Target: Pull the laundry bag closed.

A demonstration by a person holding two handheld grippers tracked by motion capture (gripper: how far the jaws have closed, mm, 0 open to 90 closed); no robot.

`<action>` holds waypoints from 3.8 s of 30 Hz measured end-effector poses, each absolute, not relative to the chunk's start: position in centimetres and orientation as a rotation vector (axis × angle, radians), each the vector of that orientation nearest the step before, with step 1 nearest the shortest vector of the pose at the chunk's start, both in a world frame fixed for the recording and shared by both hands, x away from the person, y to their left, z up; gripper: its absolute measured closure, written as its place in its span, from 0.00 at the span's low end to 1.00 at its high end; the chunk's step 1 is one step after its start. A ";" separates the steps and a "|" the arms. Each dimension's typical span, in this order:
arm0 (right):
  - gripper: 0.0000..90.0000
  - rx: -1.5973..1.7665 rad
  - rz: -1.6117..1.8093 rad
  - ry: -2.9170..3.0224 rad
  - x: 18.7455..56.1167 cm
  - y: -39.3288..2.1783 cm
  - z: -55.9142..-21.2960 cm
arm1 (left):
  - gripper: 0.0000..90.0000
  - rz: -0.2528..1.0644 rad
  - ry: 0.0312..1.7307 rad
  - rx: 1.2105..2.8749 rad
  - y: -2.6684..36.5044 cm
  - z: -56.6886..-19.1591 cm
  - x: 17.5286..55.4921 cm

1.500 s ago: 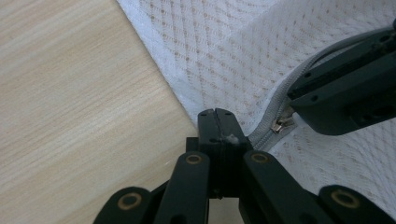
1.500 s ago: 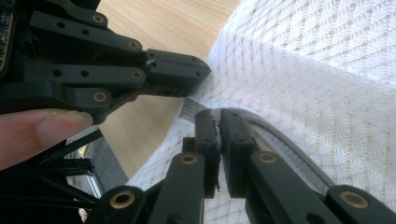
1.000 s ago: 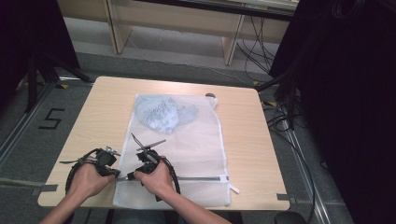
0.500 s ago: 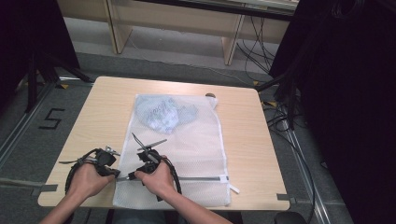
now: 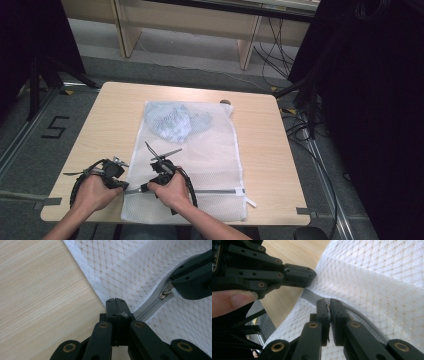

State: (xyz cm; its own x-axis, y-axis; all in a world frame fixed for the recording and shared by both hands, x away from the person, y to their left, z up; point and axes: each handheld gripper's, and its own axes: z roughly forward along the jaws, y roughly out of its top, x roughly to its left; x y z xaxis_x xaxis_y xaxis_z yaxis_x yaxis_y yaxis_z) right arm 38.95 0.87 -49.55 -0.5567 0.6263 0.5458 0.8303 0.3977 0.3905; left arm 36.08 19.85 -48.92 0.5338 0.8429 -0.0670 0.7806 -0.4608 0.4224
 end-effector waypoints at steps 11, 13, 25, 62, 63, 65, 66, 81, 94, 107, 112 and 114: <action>0.97 -1.243 -0.931 -2.358 39.0 0.6 -49.6 | 1.00 0.212 1.327 2.373 19.9 -48.9 36.1; 0.97 -1.255 -0.921 -2.358 39.0 0.7 -49.5 | 1.00 0.212 1.327 2.374 19.9 -48.9 36.1; 0.97 -1.269 -0.899 -2.337 38.9 0.3 -49.3 | 1.00 0.214 1.328 2.374 19.8 -48.9 36.0; 0.97 -1.277 -0.877 -2.331 39.0 -0.9 -49.0 | 1.00 0.217 1.336 2.379 19.8 -48.8 36.1; 0.97 -1.281 -0.879 -2.332 39.0 -1.0 -49.1 | 1.00 0.212 1.335 2.380 19.8 -48.8 36.1; 0.97 -1.269 -0.907 -2.363 39.0 -1.2 -49.2 | 1.00 0.211 1.337 2.382 19.8 -48.8 36.1; 0.97 -1.253 -0.916 -2.412 39.1 -1.3 -49.6 | 1.00 0.218 1.335 2.379 19.8 -48.9 36.1; 0.97 -1.297 -0.901 -2.345 38.9 -1.8 -49.0 | 1.00 0.223 1.342 2.383 19.7 -48.8 36.1; 0.97 -1.287 -0.898 -2.348 38.9 -2.3 -48.9 | 1.00 0.224 1.345 2.382 19.6 -48.8 36.1; 0.97 -1.302 -0.894 -2.350 38.8 -2.6 -48.9 | 1.00 0.225 1.343 2.384 19.6 -48.8 36.1; 0.97 -1.295 -0.888 -2.328 38.8 -2.9 -49.0 | 1.00 0.225 1.345 2.383 19.6 -48.8 36.1; 0.97 -1.283 -0.894 -2.342 38.9 -3.1 -49.0 | 1.00 0.224 1.347 2.382 19.6 -48.8 36.1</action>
State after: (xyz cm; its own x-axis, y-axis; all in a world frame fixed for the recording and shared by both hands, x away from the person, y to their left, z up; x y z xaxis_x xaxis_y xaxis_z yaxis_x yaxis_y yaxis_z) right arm 38.89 -3.08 -49.02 -0.5433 0.6364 0.5476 0.8394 0.3996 0.3684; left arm 36.06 19.61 -48.82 0.5243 0.8499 -0.0532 0.7869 -0.4596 0.4118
